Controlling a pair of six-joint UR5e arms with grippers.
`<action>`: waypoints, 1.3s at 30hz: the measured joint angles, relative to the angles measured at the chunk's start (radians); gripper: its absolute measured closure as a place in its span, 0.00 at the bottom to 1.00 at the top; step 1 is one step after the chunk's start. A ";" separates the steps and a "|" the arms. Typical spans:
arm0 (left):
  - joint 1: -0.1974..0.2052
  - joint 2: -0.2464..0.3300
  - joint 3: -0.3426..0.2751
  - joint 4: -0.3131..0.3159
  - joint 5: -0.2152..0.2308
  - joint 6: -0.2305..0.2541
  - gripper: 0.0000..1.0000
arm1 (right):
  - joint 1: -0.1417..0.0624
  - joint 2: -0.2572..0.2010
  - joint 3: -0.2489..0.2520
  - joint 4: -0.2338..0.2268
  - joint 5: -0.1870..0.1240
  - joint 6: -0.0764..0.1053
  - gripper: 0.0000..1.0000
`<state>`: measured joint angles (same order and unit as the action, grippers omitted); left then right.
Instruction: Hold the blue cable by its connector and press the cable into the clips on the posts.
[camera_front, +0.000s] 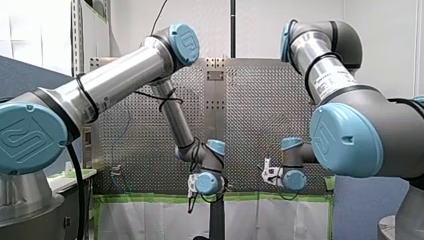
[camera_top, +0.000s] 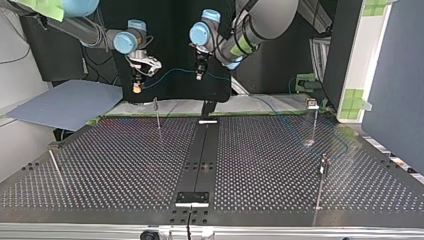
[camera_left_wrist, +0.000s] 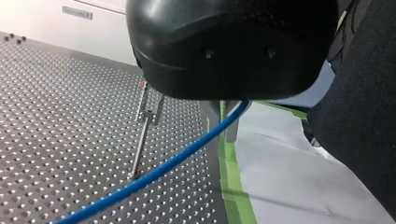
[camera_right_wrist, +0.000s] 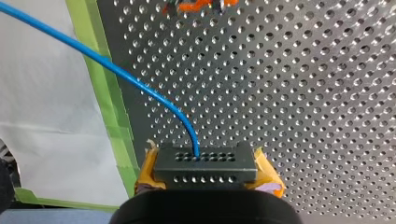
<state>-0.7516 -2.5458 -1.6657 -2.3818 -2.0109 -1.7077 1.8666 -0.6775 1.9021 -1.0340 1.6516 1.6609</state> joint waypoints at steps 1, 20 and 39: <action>-0.004 -0.008 0.011 0.000 -0.006 0.001 1.00 | -0.005 0.005 -0.002 -0.005 -0.007 -0.005 1.00; -0.026 -0.046 0.178 -0.032 -0.043 0.016 1.00 | -0.122 0.061 -0.065 -0.005 -0.120 -0.016 1.00; -0.027 -0.090 0.302 -0.055 -0.042 0.041 1.00 | -0.213 0.061 -0.137 0.044 -0.194 -0.021 1.00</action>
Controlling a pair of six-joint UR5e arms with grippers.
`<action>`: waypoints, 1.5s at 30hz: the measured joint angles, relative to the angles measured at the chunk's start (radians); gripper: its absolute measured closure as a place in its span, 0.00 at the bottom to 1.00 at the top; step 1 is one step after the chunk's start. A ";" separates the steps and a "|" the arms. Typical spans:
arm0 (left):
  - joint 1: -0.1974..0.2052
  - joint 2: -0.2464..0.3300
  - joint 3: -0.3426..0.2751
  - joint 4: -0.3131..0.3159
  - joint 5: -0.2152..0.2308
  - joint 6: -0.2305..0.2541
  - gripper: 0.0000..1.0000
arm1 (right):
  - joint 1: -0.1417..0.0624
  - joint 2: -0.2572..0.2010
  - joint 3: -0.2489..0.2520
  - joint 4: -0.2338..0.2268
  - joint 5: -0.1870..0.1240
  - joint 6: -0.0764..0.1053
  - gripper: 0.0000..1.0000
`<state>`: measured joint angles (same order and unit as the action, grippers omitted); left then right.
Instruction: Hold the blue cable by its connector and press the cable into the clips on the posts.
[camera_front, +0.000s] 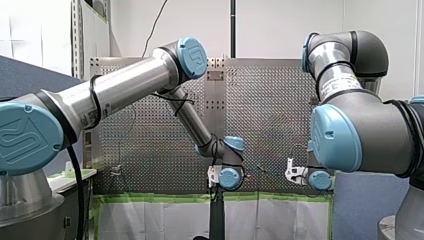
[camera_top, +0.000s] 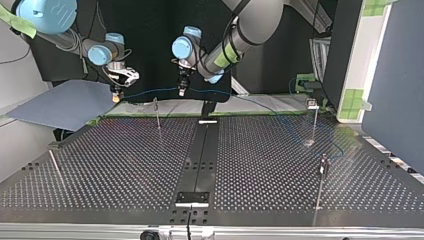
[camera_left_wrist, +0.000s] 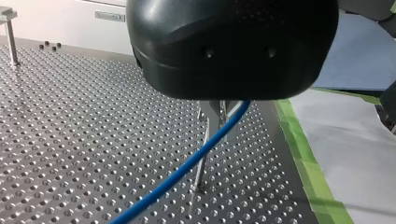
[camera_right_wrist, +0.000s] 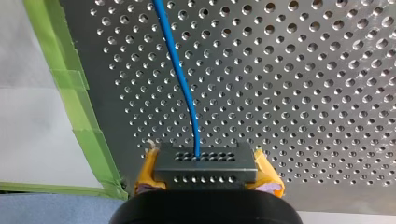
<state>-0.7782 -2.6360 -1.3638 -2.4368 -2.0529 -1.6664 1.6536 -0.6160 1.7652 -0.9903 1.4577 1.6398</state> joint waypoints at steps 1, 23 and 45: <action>0.000 -0.004 0.003 -0.001 0.001 0.000 1.00 | -0.001 0.000 -0.003 0.003 0.000 0.000 1.00; -0.016 -0.068 0.099 -0.041 0.021 0.007 1.00 | -0.035 0.001 -0.044 0.036 -0.001 0.004 1.00; -0.006 -0.069 0.103 -0.050 0.022 0.010 1.00 | -0.042 0.003 -0.049 0.033 -0.003 -0.003 1.00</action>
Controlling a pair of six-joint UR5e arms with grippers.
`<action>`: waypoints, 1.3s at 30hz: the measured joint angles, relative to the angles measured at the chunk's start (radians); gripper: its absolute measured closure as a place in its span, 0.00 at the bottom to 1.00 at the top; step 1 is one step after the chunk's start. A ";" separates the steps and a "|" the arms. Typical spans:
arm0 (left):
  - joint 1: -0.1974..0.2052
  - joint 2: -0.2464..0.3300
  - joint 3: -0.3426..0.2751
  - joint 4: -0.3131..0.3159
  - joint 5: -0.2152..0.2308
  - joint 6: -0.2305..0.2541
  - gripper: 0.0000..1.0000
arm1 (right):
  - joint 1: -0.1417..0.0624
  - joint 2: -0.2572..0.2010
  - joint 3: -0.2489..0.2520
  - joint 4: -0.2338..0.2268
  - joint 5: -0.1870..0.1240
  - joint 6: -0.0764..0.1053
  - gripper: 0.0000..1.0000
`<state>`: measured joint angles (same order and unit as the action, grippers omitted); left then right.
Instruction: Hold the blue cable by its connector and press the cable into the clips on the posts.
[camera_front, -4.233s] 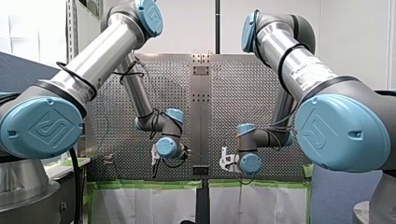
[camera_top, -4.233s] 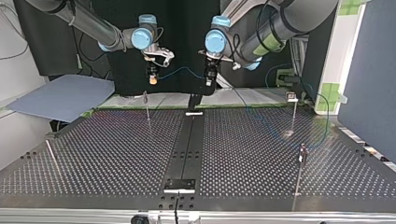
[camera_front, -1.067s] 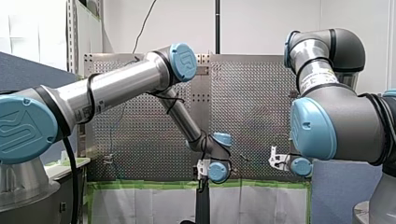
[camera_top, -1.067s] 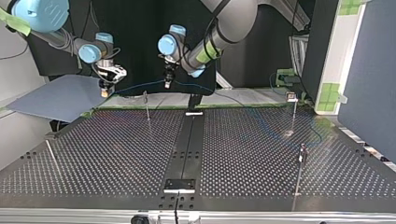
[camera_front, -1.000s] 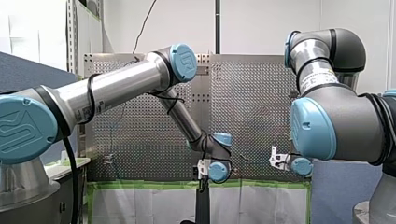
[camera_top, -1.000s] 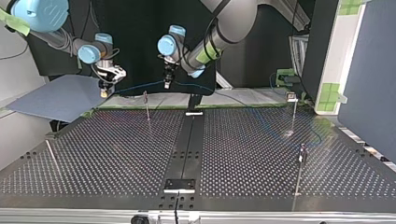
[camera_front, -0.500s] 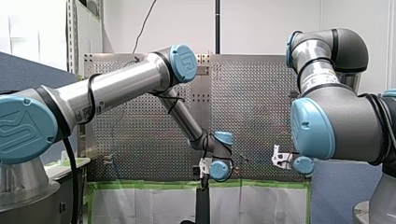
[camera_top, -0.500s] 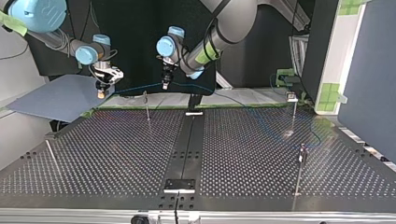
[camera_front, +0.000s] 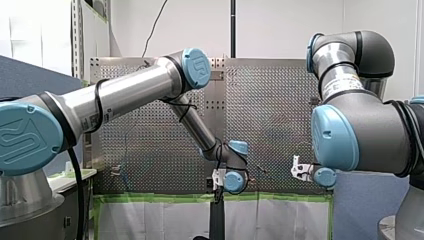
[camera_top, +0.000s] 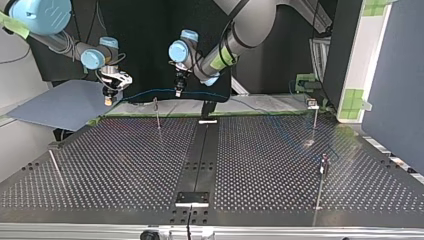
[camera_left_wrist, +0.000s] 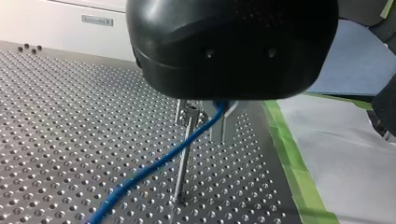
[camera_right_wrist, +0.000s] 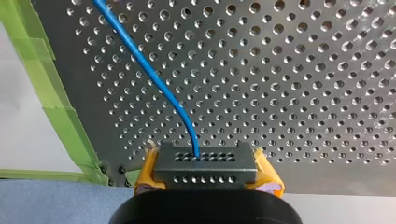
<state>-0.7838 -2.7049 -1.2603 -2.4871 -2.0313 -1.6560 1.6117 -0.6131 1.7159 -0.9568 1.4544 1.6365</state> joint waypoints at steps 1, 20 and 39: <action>0.000 0.000 0.000 -0.001 0.000 0.000 1.00 | 0.000 0.000 0.000 0.000 0.000 0.000 1.00; 0.009 -0.036 0.044 -0.029 0.003 -0.004 1.00 | -0.001 0.026 -0.014 -0.008 -0.015 0.001 1.00; 0.028 -0.046 0.125 -0.073 0.003 -0.006 1.00 | -0.001 0.044 -0.069 0.021 -0.015 -0.001 1.00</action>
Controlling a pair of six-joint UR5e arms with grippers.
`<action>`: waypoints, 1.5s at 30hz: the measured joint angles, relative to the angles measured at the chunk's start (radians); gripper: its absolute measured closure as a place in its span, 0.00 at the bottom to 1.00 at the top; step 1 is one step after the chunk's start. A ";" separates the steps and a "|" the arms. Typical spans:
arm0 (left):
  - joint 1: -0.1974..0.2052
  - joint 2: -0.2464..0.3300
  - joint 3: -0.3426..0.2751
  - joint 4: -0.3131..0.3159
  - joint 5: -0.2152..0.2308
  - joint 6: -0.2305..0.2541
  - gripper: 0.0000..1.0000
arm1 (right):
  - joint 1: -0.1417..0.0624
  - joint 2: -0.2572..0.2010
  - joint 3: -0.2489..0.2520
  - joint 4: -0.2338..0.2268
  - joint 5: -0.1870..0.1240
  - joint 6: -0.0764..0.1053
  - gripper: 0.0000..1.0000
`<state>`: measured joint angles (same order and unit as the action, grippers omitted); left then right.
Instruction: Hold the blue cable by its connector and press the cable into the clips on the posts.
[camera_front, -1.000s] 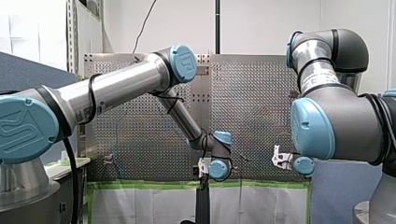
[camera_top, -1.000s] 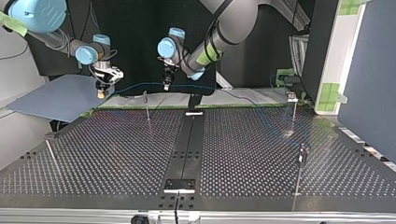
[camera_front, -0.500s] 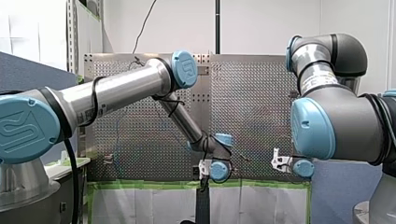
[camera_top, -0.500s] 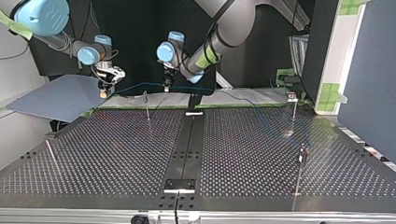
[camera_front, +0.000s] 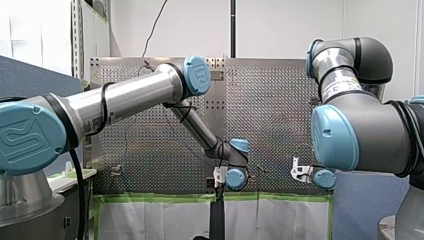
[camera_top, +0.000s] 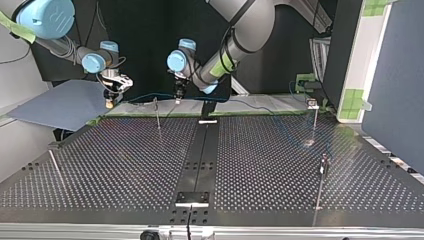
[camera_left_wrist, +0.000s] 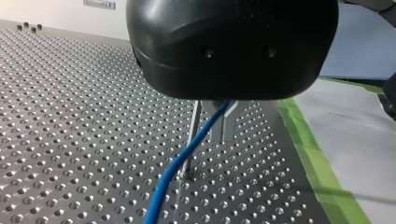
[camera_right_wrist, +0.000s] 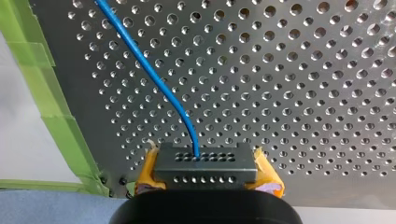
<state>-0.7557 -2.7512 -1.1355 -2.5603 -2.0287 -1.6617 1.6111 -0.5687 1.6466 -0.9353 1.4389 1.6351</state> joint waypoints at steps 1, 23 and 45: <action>0.002 0.000 0.002 0.000 0.001 0.000 1.00 | 0.000 0.000 -0.003 0.001 0.000 0.001 1.00; 0.028 -0.008 0.029 -0.010 0.008 0.004 1.00 | -0.001 0.027 -0.058 0.016 -0.001 0.004 1.00; 0.061 -0.080 0.143 -0.086 0.025 0.022 1.00 | -0.002 0.045 -0.122 0.050 -0.002 0.007 1.00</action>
<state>-0.6944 -2.8314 -0.9921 -2.6461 -2.0035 -1.6400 1.6095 -0.5241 1.5247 -0.8853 1.4374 1.6420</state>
